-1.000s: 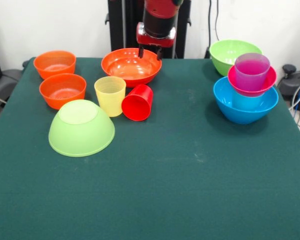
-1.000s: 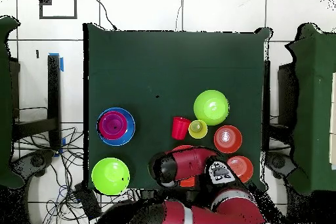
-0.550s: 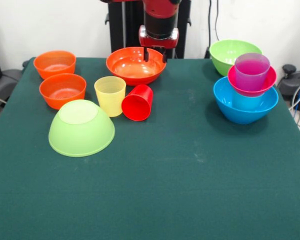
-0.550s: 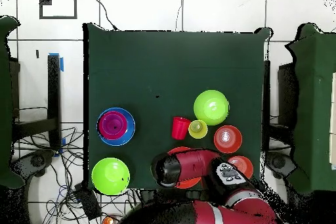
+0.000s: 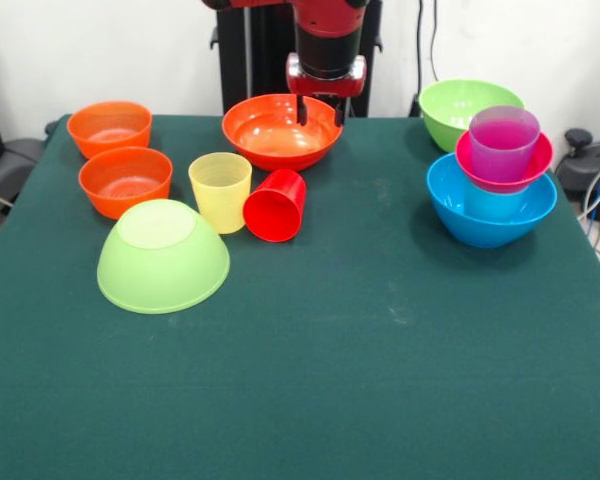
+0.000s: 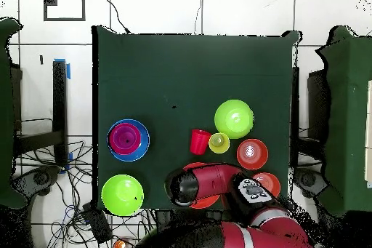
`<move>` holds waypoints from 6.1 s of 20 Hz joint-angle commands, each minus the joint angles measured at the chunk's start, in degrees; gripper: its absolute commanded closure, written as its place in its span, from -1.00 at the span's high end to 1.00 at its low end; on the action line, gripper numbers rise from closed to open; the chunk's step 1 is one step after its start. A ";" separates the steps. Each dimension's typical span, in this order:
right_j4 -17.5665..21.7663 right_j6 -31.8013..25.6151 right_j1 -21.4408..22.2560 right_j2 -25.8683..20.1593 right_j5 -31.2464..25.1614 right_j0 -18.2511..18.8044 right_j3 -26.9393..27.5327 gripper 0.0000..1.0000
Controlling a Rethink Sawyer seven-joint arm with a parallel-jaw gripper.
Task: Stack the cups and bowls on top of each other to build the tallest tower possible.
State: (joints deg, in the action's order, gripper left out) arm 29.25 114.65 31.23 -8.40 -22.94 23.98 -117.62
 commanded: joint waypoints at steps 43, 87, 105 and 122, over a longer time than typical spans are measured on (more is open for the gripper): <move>3.15 4.28 -9.43 1.53 7.12 -8.03 6.59 1.00; 1.06 -1.09 -3.73 7.89 -27.16 -20.48 14.25 -1.00; -0.30 1.99 -1.17 7.35 -33.43 -25.53 15.70 -1.00; 3.97 6.07 1.43 12.84 -31.65 -34.10 21.21 -1.00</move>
State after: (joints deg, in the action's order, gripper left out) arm 30.91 114.65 32.49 4.74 -55.67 -9.07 -102.95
